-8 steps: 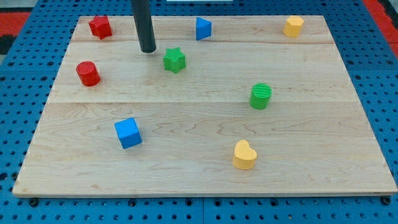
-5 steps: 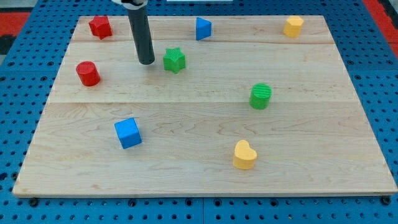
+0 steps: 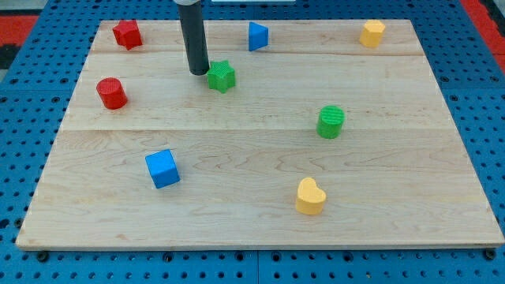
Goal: Move the green star diagonally top right to the green circle
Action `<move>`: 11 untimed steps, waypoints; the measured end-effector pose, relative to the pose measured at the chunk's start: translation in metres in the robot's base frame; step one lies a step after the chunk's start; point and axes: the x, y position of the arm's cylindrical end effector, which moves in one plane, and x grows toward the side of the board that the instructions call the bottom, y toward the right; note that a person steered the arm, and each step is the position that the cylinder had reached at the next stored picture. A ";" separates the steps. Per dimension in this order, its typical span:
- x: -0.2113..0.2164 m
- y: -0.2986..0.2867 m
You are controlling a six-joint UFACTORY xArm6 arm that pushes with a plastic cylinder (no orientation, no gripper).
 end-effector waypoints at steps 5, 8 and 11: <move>0.018 0.153; 0.043 0.190; 0.050 0.193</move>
